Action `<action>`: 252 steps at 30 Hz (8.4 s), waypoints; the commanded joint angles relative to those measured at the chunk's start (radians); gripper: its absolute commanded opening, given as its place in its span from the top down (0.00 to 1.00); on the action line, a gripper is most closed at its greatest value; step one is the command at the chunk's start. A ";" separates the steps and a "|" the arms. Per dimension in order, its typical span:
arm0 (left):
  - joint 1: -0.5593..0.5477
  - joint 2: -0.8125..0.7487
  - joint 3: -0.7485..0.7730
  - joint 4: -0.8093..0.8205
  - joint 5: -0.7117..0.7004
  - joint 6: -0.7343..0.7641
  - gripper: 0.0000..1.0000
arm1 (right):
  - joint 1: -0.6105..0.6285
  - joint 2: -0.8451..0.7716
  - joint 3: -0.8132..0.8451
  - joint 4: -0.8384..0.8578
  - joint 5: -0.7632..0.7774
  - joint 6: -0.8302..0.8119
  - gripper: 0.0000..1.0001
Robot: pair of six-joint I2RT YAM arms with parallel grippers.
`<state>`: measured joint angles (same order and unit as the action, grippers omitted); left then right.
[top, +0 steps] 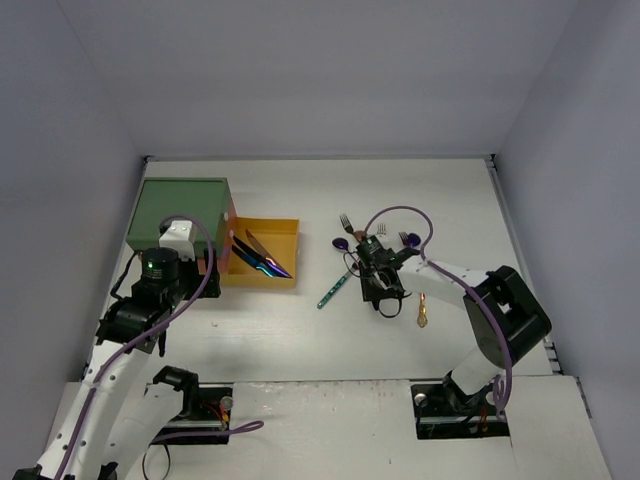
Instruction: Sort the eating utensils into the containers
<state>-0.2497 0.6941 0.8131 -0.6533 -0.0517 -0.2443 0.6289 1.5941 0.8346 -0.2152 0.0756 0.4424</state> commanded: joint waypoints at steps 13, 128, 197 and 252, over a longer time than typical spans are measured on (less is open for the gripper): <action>-0.005 0.002 0.012 0.048 0.003 -0.013 0.18 | -0.049 0.228 0.137 0.016 0.076 0.025 0.77; -0.003 0.004 0.015 0.050 0.003 -0.009 0.18 | 0.204 0.486 1.149 -0.035 -0.271 -0.469 1.00; 0.487 0.796 0.875 -0.031 -0.044 -0.003 0.18 | 0.014 0.342 0.622 0.073 -0.038 -0.194 0.48; 0.477 0.780 0.414 0.295 0.398 -0.170 0.18 | 0.226 0.777 1.207 0.212 -0.371 -0.031 0.52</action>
<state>0.2546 1.4593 1.2621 -0.2441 0.2723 -0.3837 0.8192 2.3711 1.9633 -0.0930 -0.2079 0.3719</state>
